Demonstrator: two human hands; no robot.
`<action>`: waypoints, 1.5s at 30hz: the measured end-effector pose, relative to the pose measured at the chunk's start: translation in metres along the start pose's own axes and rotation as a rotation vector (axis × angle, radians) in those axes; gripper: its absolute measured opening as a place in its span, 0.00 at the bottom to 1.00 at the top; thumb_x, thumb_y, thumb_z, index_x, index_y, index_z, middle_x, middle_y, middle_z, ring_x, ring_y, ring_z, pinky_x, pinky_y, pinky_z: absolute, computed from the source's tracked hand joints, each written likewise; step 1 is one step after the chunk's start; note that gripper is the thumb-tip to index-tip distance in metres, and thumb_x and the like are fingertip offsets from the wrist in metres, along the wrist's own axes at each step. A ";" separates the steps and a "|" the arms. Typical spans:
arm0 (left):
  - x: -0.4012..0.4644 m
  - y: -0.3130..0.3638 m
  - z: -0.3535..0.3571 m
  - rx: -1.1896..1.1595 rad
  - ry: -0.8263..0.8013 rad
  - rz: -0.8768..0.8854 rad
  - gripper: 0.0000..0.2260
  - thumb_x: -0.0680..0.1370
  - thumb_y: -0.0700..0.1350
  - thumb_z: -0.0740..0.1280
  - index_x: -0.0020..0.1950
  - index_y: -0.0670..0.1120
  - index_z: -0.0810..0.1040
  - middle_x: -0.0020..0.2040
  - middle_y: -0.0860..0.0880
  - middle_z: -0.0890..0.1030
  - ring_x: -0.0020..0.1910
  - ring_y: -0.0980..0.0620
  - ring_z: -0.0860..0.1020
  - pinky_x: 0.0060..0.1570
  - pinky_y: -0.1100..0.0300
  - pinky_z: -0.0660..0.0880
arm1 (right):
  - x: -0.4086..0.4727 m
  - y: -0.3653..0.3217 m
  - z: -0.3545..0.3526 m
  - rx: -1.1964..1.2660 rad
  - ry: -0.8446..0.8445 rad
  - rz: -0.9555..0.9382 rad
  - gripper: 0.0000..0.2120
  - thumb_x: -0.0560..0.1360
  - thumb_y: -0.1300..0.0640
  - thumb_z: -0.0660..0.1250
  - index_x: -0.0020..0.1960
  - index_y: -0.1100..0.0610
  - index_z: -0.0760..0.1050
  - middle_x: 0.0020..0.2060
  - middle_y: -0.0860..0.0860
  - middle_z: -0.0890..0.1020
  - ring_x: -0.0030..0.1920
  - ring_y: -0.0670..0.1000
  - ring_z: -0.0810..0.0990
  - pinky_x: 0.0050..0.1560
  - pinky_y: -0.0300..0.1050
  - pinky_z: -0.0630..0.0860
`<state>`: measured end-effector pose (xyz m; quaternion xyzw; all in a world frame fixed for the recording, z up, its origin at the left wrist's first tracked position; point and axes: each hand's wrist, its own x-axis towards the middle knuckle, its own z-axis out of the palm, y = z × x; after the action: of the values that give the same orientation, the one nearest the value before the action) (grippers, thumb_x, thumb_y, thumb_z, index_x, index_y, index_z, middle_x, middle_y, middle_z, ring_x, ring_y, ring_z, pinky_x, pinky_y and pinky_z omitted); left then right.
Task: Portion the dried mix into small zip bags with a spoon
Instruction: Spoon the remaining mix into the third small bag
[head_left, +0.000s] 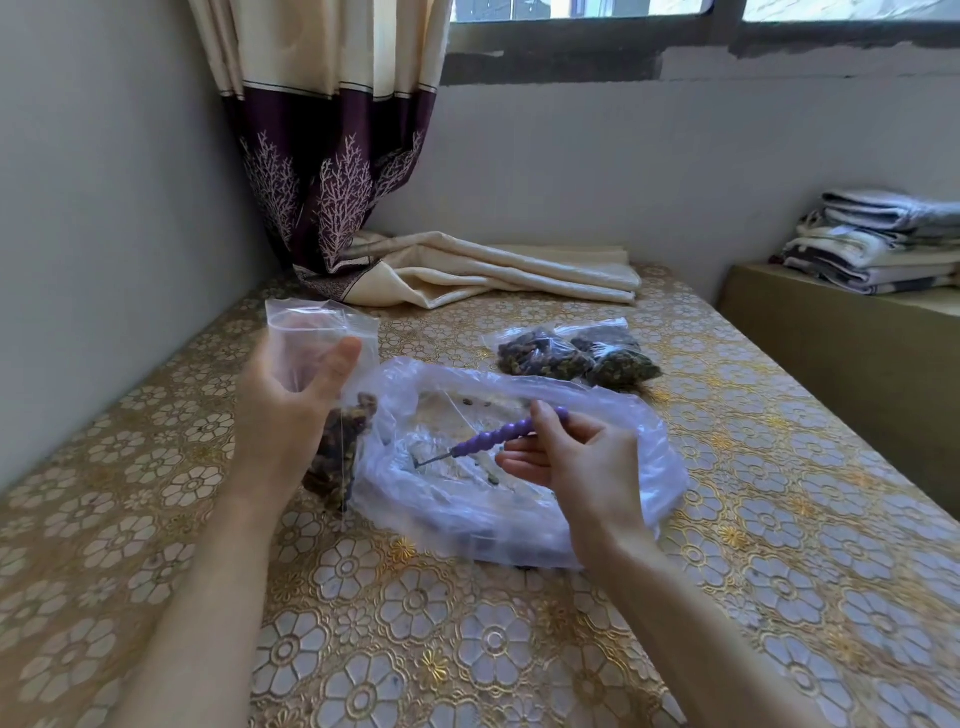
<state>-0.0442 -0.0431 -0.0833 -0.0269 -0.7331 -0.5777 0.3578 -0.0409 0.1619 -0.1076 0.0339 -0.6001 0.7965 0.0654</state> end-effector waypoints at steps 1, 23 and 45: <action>0.000 0.000 0.000 -0.001 -0.001 0.002 0.14 0.69 0.59 0.68 0.50 0.54 0.75 0.41 0.57 0.82 0.39 0.62 0.80 0.38 0.71 0.75 | 0.001 0.001 0.001 0.013 0.002 0.025 0.17 0.78 0.61 0.64 0.31 0.60 0.80 0.28 0.57 0.83 0.31 0.55 0.84 0.32 0.38 0.79; -0.002 0.003 0.005 0.014 -0.043 0.031 0.12 0.70 0.57 0.68 0.49 0.55 0.73 0.39 0.58 0.82 0.37 0.64 0.80 0.34 0.74 0.73 | 0.007 0.006 0.008 0.121 -0.156 0.417 0.21 0.76 0.69 0.63 0.26 0.61 0.82 0.34 0.58 0.84 0.37 0.55 0.84 0.41 0.40 0.82; -0.002 -0.002 0.005 0.075 -0.050 0.035 0.21 0.69 0.58 0.67 0.55 0.47 0.73 0.42 0.55 0.81 0.37 0.65 0.80 0.35 0.74 0.73 | 0.008 -0.017 -0.012 -0.019 0.036 0.260 0.11 0.76 0.67 0.60 0.38 0.66 0.78 0.26 0.56 0.81 0.25 0.49 0.80 0.24 0.35 0.74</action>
<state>-0.0461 -0.0388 -0.0864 -0.0407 -0.7624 -0.5425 0.3503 -0.0460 0.1785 -0.0937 -0.0589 -0.6058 0.7930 -0.0275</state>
